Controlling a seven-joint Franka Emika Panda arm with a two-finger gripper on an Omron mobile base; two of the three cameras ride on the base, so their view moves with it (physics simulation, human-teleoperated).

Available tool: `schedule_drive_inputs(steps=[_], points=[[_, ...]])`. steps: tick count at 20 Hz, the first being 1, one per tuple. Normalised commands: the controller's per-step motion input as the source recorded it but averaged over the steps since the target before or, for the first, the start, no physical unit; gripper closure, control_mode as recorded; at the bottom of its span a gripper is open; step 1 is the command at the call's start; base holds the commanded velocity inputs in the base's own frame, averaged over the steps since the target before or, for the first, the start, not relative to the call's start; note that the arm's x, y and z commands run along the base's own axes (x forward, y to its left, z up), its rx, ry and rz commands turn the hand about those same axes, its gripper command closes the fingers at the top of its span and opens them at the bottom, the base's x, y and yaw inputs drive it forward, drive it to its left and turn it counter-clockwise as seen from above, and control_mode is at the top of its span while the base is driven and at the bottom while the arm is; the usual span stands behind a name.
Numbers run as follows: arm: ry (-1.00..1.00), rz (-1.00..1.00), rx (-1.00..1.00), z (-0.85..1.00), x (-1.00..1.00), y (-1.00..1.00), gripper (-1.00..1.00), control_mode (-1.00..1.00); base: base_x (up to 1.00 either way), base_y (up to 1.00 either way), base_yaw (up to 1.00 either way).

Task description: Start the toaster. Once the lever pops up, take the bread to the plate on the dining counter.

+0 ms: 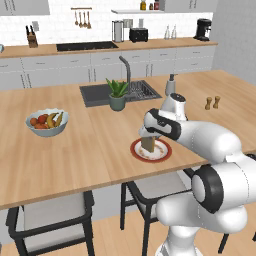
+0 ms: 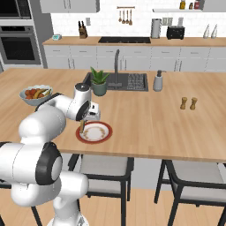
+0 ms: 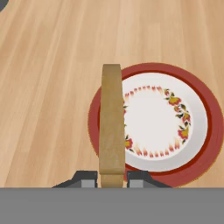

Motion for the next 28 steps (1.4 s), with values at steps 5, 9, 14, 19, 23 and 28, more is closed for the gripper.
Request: schedule_drive_inputs(steps=[5,9,14,19,23,28], points=[[0.02,0.00,0.00,-0.17,-0.05,0.00,1.00,-1.00,0.00,0.00,0.00],[0.00,0.00,0.02,-0.27,0.01,0.00,1.00,-1.00,0.00,0.00,0.00],[0.00,-0.01,0.02,-0.44,0.14,0.00,1.00,-1.00,0.00,0.00,0.00],[0.00,-0.02,0.01,-0.25,0.06,0.00,1.00,-1.00,0.00,0.00,0.00],[0.00,-0.05,0.00,-0.14,0.02,0.00,1.00,-1.00,0.00,0.00,0.00],[0.00,-0.06,0.02,-0.42,0.00,-0.06,1.00,-1.00,0.00,0.00,0.00]])
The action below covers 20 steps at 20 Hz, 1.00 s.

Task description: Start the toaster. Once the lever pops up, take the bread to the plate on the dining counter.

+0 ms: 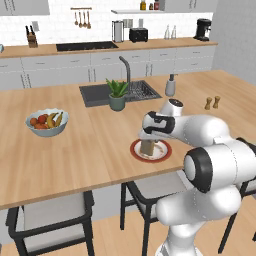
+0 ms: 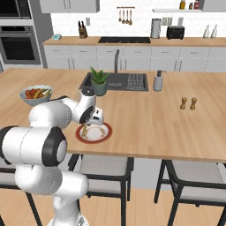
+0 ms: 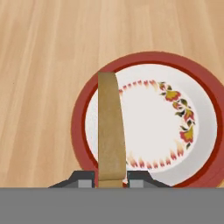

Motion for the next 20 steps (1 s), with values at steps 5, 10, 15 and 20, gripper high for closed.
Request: schedule_drive_inputs(steps=[5,10,15,20], points=[[0.00,-0.06,0.05,-0.56,0.00,-0.09,1.00,-1.00,0.00,0.00,0.00],[-0.02,-0.04,0.09,-0.50,0.00,-0.09,1.00,-1.00,0.00,0.00,0.00],[0.00,-0.03,0.04,-0.07,0.00,0.00,-1.00,-1.00,0.00,0.00,0.00],[0.00,-0.06,0.00,0.00,0.00,0.00,-1.00,-1.00,0.00,0.00,0.00]])
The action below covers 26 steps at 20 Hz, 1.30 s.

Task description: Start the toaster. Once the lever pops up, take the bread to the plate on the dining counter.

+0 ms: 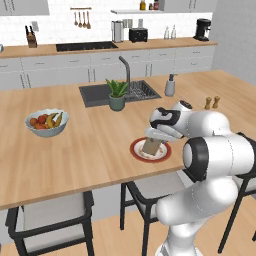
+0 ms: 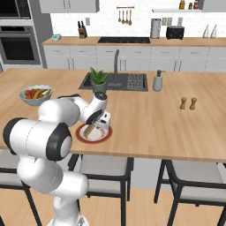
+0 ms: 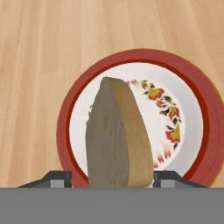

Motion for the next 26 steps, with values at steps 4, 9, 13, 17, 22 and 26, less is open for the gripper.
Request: schedule_drive_inputs(steps=[4,9,13,17,22,26], points=[[-0.01,-0.04,0.00,0.06,-0.03,0.00,-1.00,-1.00,0.00,0.00,0.00],[0.00,-0.02,-0.01,0.11,-0.04,0.00,-1.00,-1.00,0.00,0.00,0.00],[0.00,-0.05,-0.12,0.04,-0.01,0.00,-1.00,-1.00,0.00,0.00,0.00],[0.00,-0.02,-0.28,-0.26,0.00,0.00,-1.00,-1.00,0.00,0.00,0.00],[0.00,-0.01,-0.19,-0.01,-0.20,0.00,-1.00,-1.00,0.00,0.00,0.00],[0.00,0.00,-0.10,0.06,-0.01,0.00,-1.00,-1.00,0.00,0.00,0.00]])
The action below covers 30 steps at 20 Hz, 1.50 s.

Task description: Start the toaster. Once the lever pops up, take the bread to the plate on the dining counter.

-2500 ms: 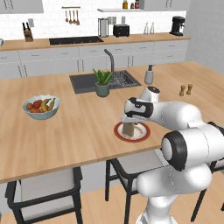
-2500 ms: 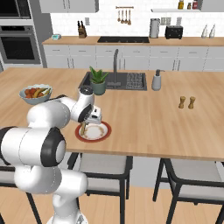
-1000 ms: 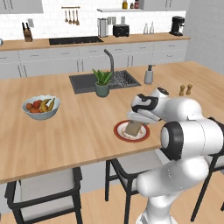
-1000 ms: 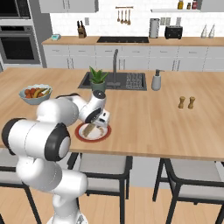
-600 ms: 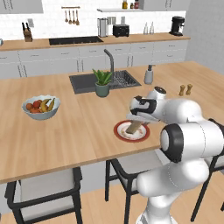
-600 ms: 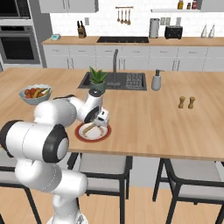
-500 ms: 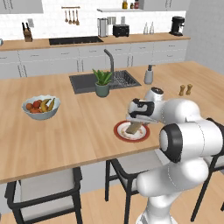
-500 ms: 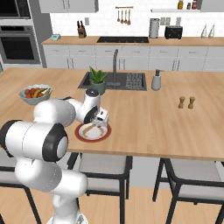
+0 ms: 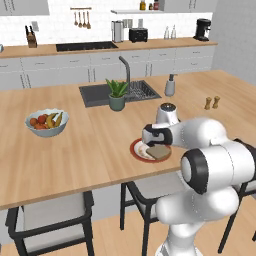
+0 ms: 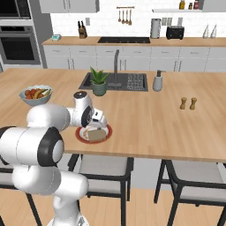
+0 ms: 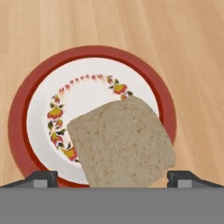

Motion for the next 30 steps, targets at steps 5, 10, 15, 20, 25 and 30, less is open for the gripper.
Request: schedule_drive_inputs(steps=[5,10,15,20,25,30], points=[[0.00,0.00,0.00,0.41,-0.01,-0.04,-1.00,-1.00,0.00,0.00,0.00],[0.00,0.00,0.00,0.73,-0.16,-0.02,-1.00,-1.00,0.00,0.00,0.00],[0.05,0.00,0.00,0.50,-0.47,-0.10,-1.00,-1.00,0.00,0.00,0.00],[0.00,0.00,0.01,0.00,-0.68,-0.18,-1.00,-1.00,0.00,0.00,0.00],[-0.03,0.03,0.01,0.02,-0.80,0.00,-1.00,-1.00,0.00,0.00,0.00],[-0.05,0.06,0.05,0.13,-0.62,0.00,-1.00,-1.00,0.00,0.00,0.00]])
